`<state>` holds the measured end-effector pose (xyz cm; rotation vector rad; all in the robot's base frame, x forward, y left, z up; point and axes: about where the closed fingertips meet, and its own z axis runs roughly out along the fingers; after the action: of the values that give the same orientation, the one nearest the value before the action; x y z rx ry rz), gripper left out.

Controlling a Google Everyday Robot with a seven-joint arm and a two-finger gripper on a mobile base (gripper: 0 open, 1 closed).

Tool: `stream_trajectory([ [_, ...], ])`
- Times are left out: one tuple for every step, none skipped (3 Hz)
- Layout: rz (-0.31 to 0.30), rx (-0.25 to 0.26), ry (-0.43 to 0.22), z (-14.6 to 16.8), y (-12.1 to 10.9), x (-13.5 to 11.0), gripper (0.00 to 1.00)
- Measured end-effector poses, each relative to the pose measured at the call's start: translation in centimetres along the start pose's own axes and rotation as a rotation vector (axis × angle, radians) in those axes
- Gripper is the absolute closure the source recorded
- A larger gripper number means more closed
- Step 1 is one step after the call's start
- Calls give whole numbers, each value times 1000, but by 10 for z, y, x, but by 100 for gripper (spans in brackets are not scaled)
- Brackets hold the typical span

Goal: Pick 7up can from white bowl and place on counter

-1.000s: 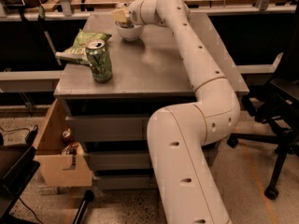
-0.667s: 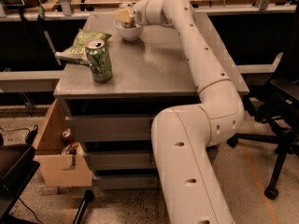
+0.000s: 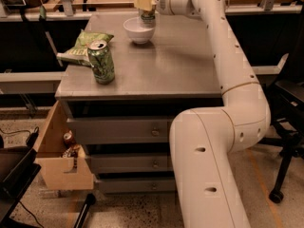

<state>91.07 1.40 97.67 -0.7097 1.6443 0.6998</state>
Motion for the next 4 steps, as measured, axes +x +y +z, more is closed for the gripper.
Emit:
stream_trajectory([
  [-6, 27, -33, -32, -11, -22, 100],
  [-15, 54, -56, -57, -21, -36, 100],
  [1, 78, -53, -79, -34, -36, 100],
  [21, 89, -22, -100, -40, -29, 100],
])
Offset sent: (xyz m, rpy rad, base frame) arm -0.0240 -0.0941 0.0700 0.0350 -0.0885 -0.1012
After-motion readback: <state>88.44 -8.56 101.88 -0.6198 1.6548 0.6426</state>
